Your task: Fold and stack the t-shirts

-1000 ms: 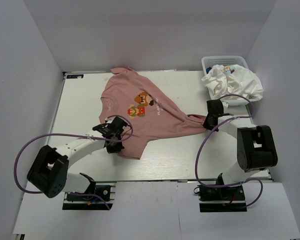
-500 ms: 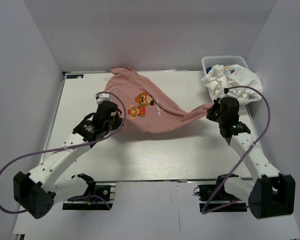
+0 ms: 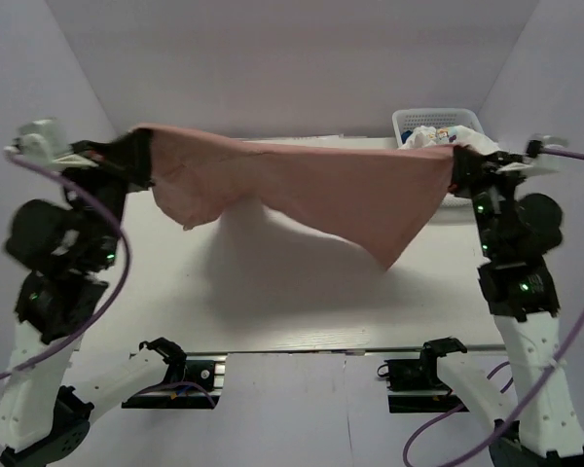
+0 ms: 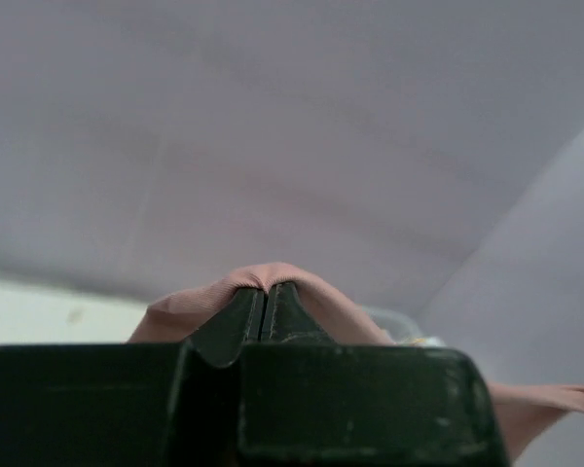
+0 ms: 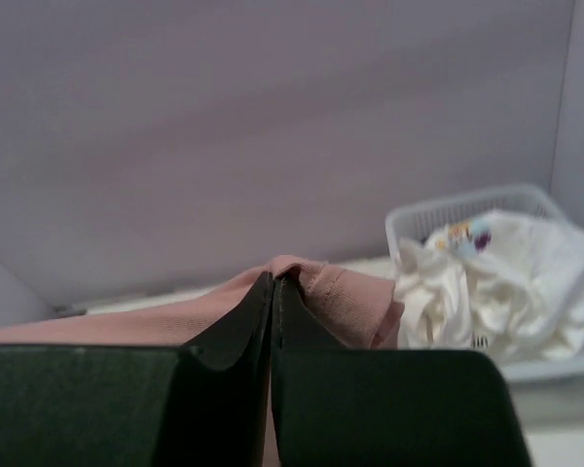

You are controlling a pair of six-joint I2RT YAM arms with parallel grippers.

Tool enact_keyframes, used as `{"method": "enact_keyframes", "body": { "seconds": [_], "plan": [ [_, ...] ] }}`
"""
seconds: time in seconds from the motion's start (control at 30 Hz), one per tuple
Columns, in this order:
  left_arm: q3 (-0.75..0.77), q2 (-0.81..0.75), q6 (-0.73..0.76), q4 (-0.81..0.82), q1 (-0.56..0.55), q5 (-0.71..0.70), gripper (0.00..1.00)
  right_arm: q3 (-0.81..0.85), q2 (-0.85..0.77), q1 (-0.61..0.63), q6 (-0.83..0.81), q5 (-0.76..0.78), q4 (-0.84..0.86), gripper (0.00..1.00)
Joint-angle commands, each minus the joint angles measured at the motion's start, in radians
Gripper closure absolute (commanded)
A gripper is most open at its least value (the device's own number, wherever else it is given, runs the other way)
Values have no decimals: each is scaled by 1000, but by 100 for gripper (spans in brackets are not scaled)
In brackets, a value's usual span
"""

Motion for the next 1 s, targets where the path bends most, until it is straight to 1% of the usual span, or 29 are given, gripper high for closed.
{"method": "enact_keyframes", "body": {
  "seconds": [0.0, 0.03, 0.07, 0.13, 0.23, 0.27, 0.33, 0.37, 0.47, 0.53, 0.6, 0.63, 0.67, 0.7, 0.73, 0.77, 0.8, 0.83, 0.87, 0.9, 0.93, 0.97],
  "plan": [
    [170, -10, 144, 49, 12, 124, 100, 129, -69, -5, -54, 48, -20, 100],
    [206, -10, 157, 32, 12, 152, 100, 177, -75, -6, -61, 39, -41, 100],
    [276, -1, 168, 32, 12, 202, 100, 223, -92, -3, -62, 36, -51, 100],
    [344, 10, 182, 1, 12, 238, 100, 292, -106, -5, -72, 10, -86, 100],
    [534, 50, 208, -51, 12, 293, 100, 401, -117, -6, -74, -41, -127, 100],
    [568, 77, 217, -65, 12, 293, 100, 451, -114, -5, -74, -56, -140, 100],
    [652, 102, 228, -89, 12, 307, 100, 479, -105, -8, -75, -62, -152, 100],
    [674, 113, 228, -90, 12, 298, 100, 519, -103, -8, -78, -56, -161, 100],
    [697, 127, 251, -68, 12, 261, 100, 539, -73, -6, -80, -44, -172, 100],
    [647, 136, 262, -51, 12, 224, 100, 524, -45, -8, -74, -26, -163, 100],
    [578, 136, 303, 10, 12, 198, 100, 496, -27, -6, -65, -16, -158, 100],
    [504, 151, 312, 31, 1, 127, 100, 464, 9, -3, -51, -16, -134, 100],
    [466, 182, 347, 80, 1, 88, 100, 446, 26, -5, -43, -12, -127, 100],
    [426, 203, 360, 109, -8, 41, 100, 394, 45, -5, -37, -9, -123, 100],
    [336, 229, 383, 152, 3, -78, 100, 374, 117, -5, -16, -4, -112, 100],
    [294, 260, 406, 220, 12, -122, 100, 349, 145, -6, -9, -1, -106, 100],
    [212, 339, 433, 264, 21, -253, 100, 265, 200, -9, 1, 23, -74, 100],
    [171, 385, 458, 309, 21, -298, 100, 233, 261, -5, 27, 25, -36, 100],
    [137, 434, 458, 337, 52, -329, 100, 205, 292, -8, 30, 17, 0, 100],
    [82, 540, 446, 358, 73, -351, 100, 150, 355, -6, 52, -12, 15, 100],
    [68, 599, 416, 348, 99, -337, 100, 101, 416, -6, 64, -22, 37, 100],
    [68, 658, 373, 323, 162, -325, 100, 60, 449, -9, 73, -44, 99, 100]
  ]
}}
